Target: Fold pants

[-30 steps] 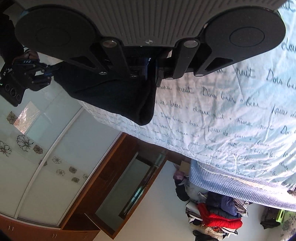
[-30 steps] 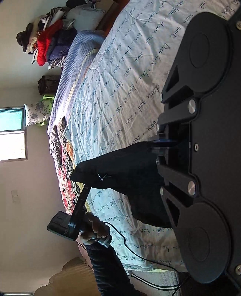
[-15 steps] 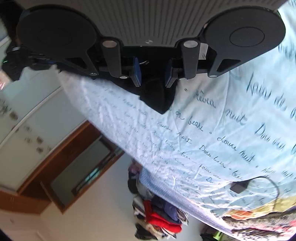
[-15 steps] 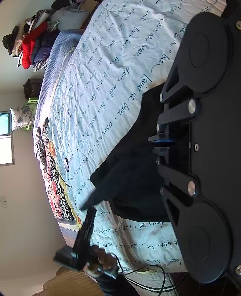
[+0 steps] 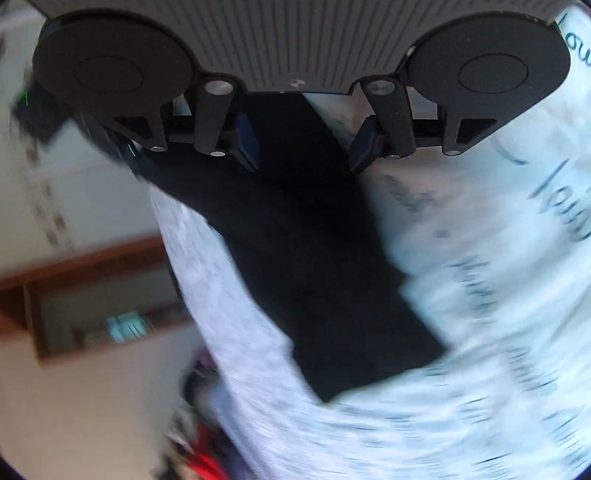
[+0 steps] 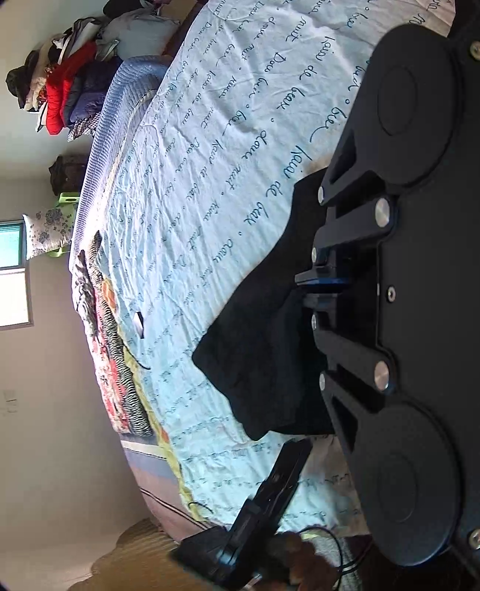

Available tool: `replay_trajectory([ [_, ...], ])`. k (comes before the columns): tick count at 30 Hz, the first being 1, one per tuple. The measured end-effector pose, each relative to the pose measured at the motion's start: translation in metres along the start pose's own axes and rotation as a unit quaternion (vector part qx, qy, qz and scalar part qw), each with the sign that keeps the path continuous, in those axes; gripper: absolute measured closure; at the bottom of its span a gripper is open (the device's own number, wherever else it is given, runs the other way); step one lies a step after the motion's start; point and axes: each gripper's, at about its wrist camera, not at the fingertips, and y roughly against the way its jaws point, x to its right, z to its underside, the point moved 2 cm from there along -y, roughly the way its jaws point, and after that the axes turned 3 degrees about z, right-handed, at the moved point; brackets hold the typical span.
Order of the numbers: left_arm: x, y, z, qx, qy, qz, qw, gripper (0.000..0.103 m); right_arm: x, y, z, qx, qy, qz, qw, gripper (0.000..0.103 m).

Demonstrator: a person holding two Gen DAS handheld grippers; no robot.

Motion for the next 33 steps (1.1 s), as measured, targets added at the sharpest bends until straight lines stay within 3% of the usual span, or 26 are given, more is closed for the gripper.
replay_trajectory([
  [3,-0.027,0.016,-0.02,0.055,0.087,-0.004,0.9946,0.048,0.002,0.003,-0.004,0.006,-0.003,-0.004,1.0,0.097],
  [5,-0.038,0.023,-0.034,0.077,0.115,-0.015,0.9902,0.047,0.003,0.003,-0.005,0.01,-0.005,-0.004,1.0,0.097],
  [9,-0.034,0.022,-0.047,0.072,0.112,-0.01,0.9911,0.048,0.005,0.0,-0.001,0.016,-0.012,-0.009,1.0,0.097],
  [13,-0.012,0.022,-0.043,0.065,0.092,0.024,0.9934,0.048,0.006,-0.003,0.0,0.015,-0.017,-0.01,1.0,0.097],
  [17,-0.008,0.002,-0.025,0.024,0.095,0.017,0.9951,0.048,0.007,-0.003,-0.001,0.016,-0.019,-0.012,1.0,0.097],
  [27,-0.007,-0.021,-0.045,0.043,0.116,0.012,0.9922,0.048,0.007,-0.001,-0.002,0.018,-0.019,-0.01,1.0,0.097],
  [33,-0.004,-0.009,-0.04,0.018,0.135,0.023,0.9904,0.05,0.006,-0.001,-0.002,0.018,-0.018,-0.008,1.0,0.097],
])
